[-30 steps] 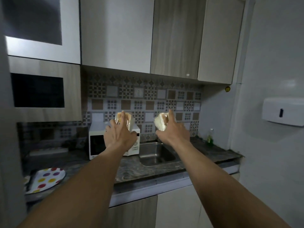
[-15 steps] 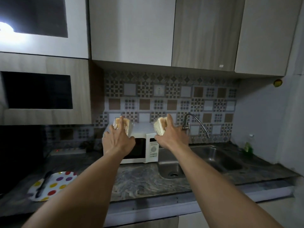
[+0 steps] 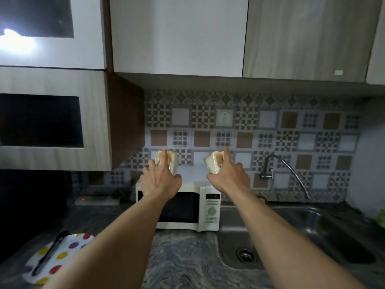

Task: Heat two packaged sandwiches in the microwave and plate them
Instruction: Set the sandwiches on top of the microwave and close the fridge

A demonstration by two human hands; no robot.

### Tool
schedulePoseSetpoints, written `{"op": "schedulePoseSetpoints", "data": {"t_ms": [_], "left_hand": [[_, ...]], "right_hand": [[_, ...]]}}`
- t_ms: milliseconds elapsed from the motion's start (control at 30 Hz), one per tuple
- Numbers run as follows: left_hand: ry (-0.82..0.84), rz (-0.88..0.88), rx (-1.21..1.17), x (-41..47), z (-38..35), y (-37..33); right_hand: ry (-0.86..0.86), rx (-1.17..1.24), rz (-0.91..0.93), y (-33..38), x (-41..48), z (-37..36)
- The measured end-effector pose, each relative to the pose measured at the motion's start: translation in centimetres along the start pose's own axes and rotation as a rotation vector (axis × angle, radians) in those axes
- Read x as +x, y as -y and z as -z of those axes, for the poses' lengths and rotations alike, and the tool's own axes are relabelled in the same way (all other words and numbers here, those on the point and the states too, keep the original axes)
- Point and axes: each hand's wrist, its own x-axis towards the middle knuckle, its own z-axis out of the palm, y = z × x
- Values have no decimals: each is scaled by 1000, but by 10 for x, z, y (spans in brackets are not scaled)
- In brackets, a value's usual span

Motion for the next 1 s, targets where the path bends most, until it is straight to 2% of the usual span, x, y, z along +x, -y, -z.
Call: {"op": "schedulePoseSetpoints", "data": {"t_ms": [533,1000], "left_hand": [[24,-37,-30,158,-103,19],[139,50,27,252,-206,41]], "right_hand": [[14,-5,-12,21,155,-99],[137,-22,-14,43,247,-194]]}}
